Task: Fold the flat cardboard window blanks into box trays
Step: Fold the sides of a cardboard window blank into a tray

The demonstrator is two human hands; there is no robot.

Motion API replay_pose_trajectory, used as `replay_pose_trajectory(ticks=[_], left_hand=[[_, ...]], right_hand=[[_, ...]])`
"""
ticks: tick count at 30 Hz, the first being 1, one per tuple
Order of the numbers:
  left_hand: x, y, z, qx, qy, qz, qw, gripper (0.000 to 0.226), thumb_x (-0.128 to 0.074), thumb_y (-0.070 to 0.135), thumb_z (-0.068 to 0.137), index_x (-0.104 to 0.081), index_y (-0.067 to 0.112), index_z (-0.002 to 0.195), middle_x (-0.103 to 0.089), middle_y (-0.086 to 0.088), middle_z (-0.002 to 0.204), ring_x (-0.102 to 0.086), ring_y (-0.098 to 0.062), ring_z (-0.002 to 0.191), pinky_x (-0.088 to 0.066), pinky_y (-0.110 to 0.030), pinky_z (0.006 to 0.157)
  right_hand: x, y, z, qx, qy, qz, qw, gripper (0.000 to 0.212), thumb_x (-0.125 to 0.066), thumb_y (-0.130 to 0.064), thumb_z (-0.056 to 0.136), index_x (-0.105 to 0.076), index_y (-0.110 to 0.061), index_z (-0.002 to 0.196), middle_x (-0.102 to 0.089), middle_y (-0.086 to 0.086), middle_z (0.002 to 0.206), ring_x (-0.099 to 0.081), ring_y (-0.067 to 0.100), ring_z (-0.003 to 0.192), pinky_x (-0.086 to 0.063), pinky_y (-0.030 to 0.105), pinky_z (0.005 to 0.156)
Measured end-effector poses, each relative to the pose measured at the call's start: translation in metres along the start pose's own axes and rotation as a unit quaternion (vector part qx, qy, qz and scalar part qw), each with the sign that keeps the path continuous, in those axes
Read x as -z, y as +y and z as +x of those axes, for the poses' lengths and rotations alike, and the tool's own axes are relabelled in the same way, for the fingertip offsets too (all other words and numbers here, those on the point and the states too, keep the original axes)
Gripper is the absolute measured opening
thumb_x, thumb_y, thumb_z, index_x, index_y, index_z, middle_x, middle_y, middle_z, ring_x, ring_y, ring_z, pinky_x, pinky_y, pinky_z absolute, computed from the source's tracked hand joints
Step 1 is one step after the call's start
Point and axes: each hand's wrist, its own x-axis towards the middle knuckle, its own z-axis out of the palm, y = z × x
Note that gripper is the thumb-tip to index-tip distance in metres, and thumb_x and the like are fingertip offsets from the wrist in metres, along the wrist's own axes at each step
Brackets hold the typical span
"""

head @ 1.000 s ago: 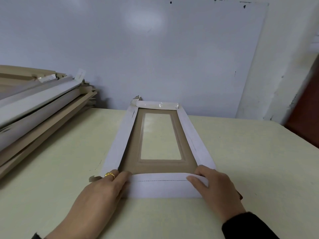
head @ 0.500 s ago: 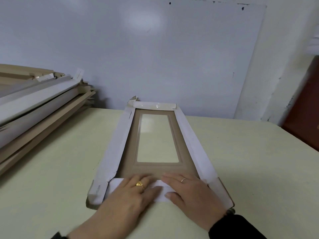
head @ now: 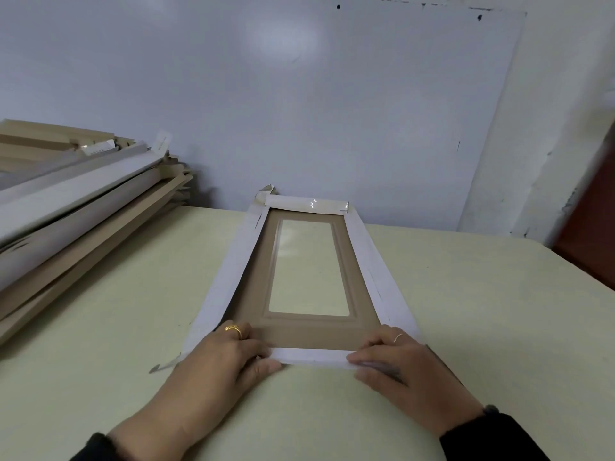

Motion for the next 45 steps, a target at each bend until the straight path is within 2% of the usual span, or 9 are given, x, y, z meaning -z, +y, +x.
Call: replay_pose_trajectory(ticks=[9,14,17,19,22,30,34,37,45], left_hand=[[-0.002,0.014,0.010,0.006,0.080,0.148,0.986,0.020,-0.049,0.023,0.081,-0.065,0.027,0.071,-0.050,0.011,0.055,-0.053,-0.009,0.052,-0.036,-0.016,0.048],[-0.015,0.020,0.015,0.026,0.013,0.176,0.984,0.059,-0.027,0.049,0.085,-0.072,0.012,0.095,-0.065,0.002,0.071,-0.064,-0.015,0.068,-0.054,-0.023,0.066],[-0.023,0.017,0.023,0.053,-0.010,0.186,0.981,0.116,0.026,0.074,0.066,-0.024,0.004,0.145,-0.039,-0.012,0.143,-0.034,-0.016,0.134,-0.025,-0.029,0.112],[-0.029,0.012,0.024,0.082,-0.072,0.129,0.986,0.115,0.032,0.076,0.051,0.006,0.022,0.149,0.001,0.003,0.157,0.004,-0.012,0.143,0.002,-0.029,0.115],[-0.031,0.009,0.027,0.095,-0.086,0.110,0.986,0.079,0.004,0.069,0.078,0.005,0.031,0.148,0.011,0.006,0.156,0.014,-0.013,0.143,0.006,-0.029,0.114],[-0.022,0.009,0.020,0.073,-0.007,0.126,0.989,0.057,-0.019,0.054,0.095,-0.020,0.026,0.145,-0.016,0.011,0.153,-0.011,-0.007,0.140,-0.005,-0.021,0.111],[-0.004,0.018,0.011,0.018,0.058,0.125,0.990,0.038,-0.031,0.053,0.093,-0.061,0.030,0.097,-0.061,0.016,0.092,-0.055,-0.007,0.091,-0.039,-0.018,0.078],[-0.001,0.022,0.005,-0.012,0.101,0.099,0.990,0.052,-0.026,0.050,0.088,-0.066,0.029,0.062,-0.057,0.014,0.056,-0.056,-0.005,0.056,-0.035,-0.017,0.050],[-0.004,0.016,0.001,-0.026,-0.003,0.079,0.997,0.041,-0.036,0.060,0.089,-0.036,0.041,0.125,-0.039,0.021,0.120,-0.035,-0.002,0.112,-0.026,-0.019,0.091]], right_hand=[[-0.008,-0.005,0.014,0.003,0.093,-0.152,0.984,0.015,-0.061,-0.024,0.089,-0.071,-0.012,0.087,-0.064,0.008,0.071,-0.058,0.027,0.073,-0.047,0.033,0.068],[-0.013,-0.011,0.026,0.002,0.089,-0.238,0.967,0.011,-0.082,-0.018,0.065,-0.072,-0.018,0.071,-0.061,-0.003,0.057,-0.059,0.018,0.056,-0.047,0.022,0.055],[-0.021,-0.022,0.029,0.036,0.054,-0.248,0.966,0.028,-0.057,-0.031,0.082,-0.070,-0.018,0.104,-0.070,-0.005,0.099,-0.065,0.010,0.089,-0.044,0.026,0.086],[-0.033,-0.019,0.030,0.035,-0.029,-0.202,0.978,0.049,-0.030,-0.040,0.098,-0.034,-0.021,0.142,-0.031,-0.010,0.148,-0.028,0.003,0.135,-0.015,0.025,0.113],[-0.036,-0.009,0.031,-0.021,-0.116,-0.162,0.980,0.053,-0.018,-0.047,0.098,-0.003,-0.032,0.148,0.007,-0.021,0.153,0.011,-0.003,0.138,0.009,0.026,0.113],[-0.028,-0.001,0.030,-0.043,-0.081,-0.152,0.984,0.053,-0.025,-0.047,0.098,-0.012,-0.032,0.147,-0.005,-0.019,0.154,0.001,-0.003,0.139,0.001,0.020,0.113],[-0.017,-0.018,0.023,0.007,0.058,-0.178,0.982,0.036,-0.069,-0.041,0.077,-0.061,-0.025,0.108,-0.065,-0.011,0.099,-0.058,0.006,0.094,-0.045,0.017,0.075],[-0.018,-0.026,0.016,0.062,0.110,-0.243,0.962,0.035,-0.088,-0.038,0.045,-0.063,-0.024,0.065,-0.055,-0.011,0.048,-0.054,0.007,0.045,-0.035,0.014,0.037],[-0.024,-0.030,0.014,0.107,0.173,-0.263,0.943,0.037,-0.050,-0.053,0.071,-0.053,-0.021,0.053,-0.053,-0.012,0.051,-0.051,0.008,0.047,-0.032,0.018,0.045]])
